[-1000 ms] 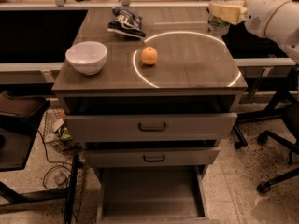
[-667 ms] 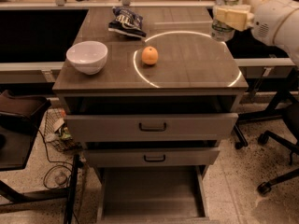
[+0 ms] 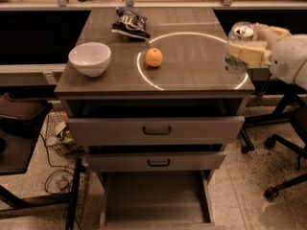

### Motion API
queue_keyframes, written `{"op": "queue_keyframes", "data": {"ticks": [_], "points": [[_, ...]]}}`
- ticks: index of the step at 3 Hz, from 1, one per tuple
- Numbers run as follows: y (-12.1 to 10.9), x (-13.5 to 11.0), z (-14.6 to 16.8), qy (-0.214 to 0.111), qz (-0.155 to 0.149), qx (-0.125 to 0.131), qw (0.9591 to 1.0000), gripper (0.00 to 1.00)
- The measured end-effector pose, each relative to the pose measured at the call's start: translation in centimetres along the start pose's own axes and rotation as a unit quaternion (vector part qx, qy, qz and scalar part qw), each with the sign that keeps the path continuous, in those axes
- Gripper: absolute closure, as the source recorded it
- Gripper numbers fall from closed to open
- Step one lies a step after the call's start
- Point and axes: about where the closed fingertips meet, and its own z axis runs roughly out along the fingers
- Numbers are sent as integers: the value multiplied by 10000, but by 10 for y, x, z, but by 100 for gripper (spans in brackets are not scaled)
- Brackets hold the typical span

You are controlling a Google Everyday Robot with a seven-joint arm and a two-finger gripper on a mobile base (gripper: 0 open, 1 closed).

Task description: Place 7up can into bottom drawer

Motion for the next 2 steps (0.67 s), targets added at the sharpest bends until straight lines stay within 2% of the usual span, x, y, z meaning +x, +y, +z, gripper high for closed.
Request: {"op": "queue_keyframes", "data": {"ticks": [1,2], "points": [[7,53,-54,220,115,-345,9991,100],[24,82,-88,228,186,-692,9972,100]]}}
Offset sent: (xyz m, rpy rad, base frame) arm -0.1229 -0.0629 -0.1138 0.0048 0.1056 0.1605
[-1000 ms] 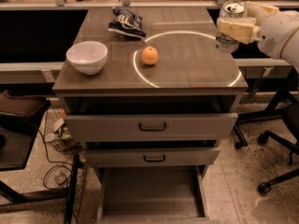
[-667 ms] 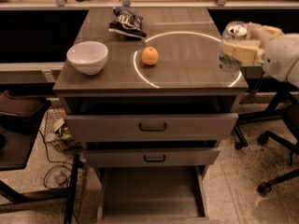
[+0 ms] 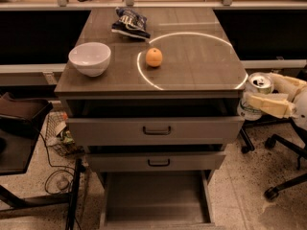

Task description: Place 7up can into bottom drawer

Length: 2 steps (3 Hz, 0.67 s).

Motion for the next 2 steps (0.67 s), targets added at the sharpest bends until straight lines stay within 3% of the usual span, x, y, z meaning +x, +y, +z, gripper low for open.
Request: {"op": "queue_keyframes", "data": {"ticks": [1,2], "points": [[3,6,8,-4,16,-57,10000,100],[13,74,-9,150,173,-225,9995,100]]}}
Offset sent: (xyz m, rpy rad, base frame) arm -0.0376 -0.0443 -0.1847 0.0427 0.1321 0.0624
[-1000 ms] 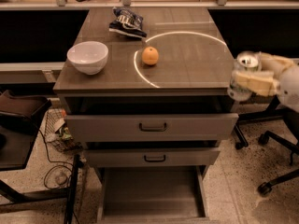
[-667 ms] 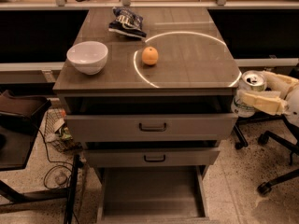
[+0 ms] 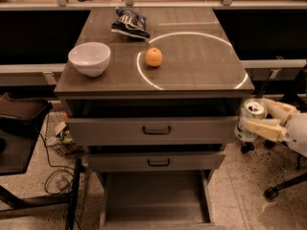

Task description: Place 7up can into bottom drawer

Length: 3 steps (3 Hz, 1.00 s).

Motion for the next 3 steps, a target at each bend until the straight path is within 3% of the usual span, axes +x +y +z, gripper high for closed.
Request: {"op": "queue_keyframes", "data": {"ticks": [1,2,3], "points": [[19,85,-26,90,197,-335,9992,100],[47,147,-46,52,268,-698,9972,100],[74,194,-53,8,249,-1126,9933,100]]}}
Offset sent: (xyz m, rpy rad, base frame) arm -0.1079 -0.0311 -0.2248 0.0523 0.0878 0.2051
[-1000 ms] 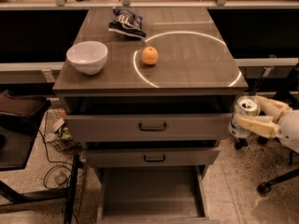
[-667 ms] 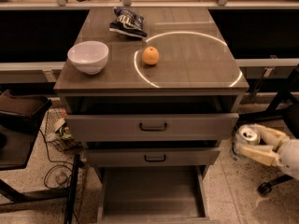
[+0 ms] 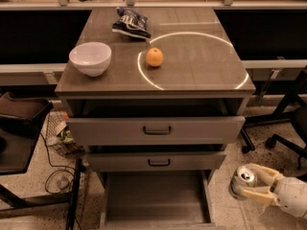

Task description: Place 7up can into bottom drawer

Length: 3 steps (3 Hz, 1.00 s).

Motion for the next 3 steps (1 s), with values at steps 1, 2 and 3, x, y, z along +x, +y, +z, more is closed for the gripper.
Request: {"op": "queue_keyframes", "data": {"ticks": [1,2,3], "points": [[19,36,7,-21,-226,-312,9993,100],[19,36,7,-21,-226,-312,9993,100],[30,65,33,-286,-149,-422,9986,100]]}}
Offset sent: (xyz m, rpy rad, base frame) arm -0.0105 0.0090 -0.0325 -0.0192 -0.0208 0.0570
